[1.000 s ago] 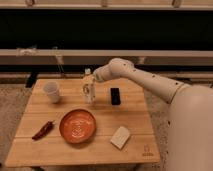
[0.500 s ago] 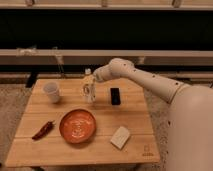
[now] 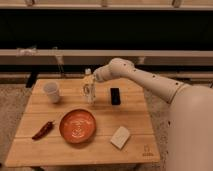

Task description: Stand the bottle upright

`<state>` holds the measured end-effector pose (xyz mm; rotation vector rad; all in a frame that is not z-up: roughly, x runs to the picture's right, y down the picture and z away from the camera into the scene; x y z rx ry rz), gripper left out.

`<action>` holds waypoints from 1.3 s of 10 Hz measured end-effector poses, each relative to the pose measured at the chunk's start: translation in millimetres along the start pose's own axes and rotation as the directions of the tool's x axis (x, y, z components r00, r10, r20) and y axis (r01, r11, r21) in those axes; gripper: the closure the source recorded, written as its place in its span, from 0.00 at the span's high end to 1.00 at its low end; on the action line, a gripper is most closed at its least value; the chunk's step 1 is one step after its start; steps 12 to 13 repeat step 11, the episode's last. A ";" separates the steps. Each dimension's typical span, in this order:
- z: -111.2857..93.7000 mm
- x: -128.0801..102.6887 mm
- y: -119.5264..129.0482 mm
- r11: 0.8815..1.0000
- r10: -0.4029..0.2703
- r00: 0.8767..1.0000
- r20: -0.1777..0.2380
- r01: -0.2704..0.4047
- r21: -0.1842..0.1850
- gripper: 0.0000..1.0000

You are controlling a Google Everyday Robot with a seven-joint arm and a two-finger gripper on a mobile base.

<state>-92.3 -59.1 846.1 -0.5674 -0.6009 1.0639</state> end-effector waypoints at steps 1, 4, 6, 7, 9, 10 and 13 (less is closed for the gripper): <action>-0.5 -2.4 -3.7 1.000 -0.015 1.000 0.015 0.015 -0.002 0.00; -0.4 -14.9 -25.2 0.992 -0.121 0.984 0.128 0.125 -0.021 0.00; 0.1 -18.1 -30.0 0.984 -0.165 0.972 0.166 0.173 -0.034 0.00; 4.0 -19.5 -30.2 0.974 -0.208 0.962 0.175 0.220 -0.047 0.00; 6.9 -17.6 -32.7 0.962 -0.258 0.950 0.175 0.269 -0.045 0.00; 9.1 -16.7 -32.2 0.951 -0.298 0.939 0.170 0.308 -0.038 0.00; 13.0 -14.6 -29.9 0.944 -0.318 0.934 0.164 0.328 -0.036 0.00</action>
